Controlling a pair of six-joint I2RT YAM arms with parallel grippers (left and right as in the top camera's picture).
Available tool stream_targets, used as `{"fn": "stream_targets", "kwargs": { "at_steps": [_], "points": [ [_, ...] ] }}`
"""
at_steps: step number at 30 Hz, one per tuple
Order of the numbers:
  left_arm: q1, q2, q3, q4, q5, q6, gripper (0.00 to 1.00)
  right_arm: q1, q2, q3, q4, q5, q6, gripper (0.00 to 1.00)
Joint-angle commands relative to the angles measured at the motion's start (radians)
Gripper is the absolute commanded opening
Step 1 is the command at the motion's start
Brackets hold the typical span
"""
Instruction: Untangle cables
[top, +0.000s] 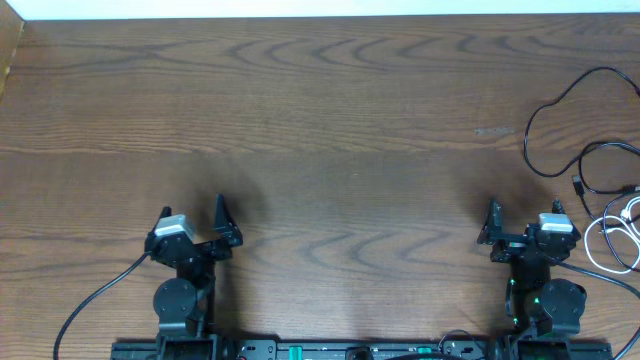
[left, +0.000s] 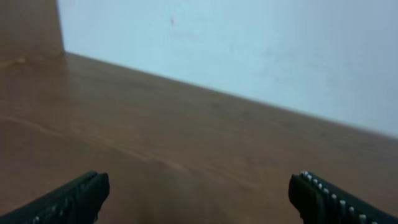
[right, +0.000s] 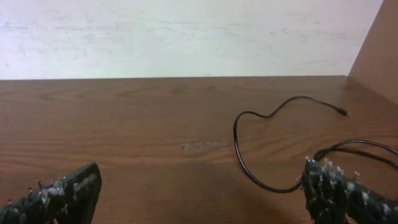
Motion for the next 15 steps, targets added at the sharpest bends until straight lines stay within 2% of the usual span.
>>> {"fn": "stream_targets", "kwargs": {
  "at_steps": [1, 15],
  "points": [
    [0.005, -0.009, -0.002, -0.083, 0.076, 0.075, 0.97, -0.005, -0.006, -0.001, -0.003, 0.005, -0.014, 0.99],
    [0.005, -0.006, -0.002, -0.083, 0.074, 0.06, 0.97, -0.005, -0.006, -0.001, -0.004, 0.005, -0.014, 0.99]
  ]
}}
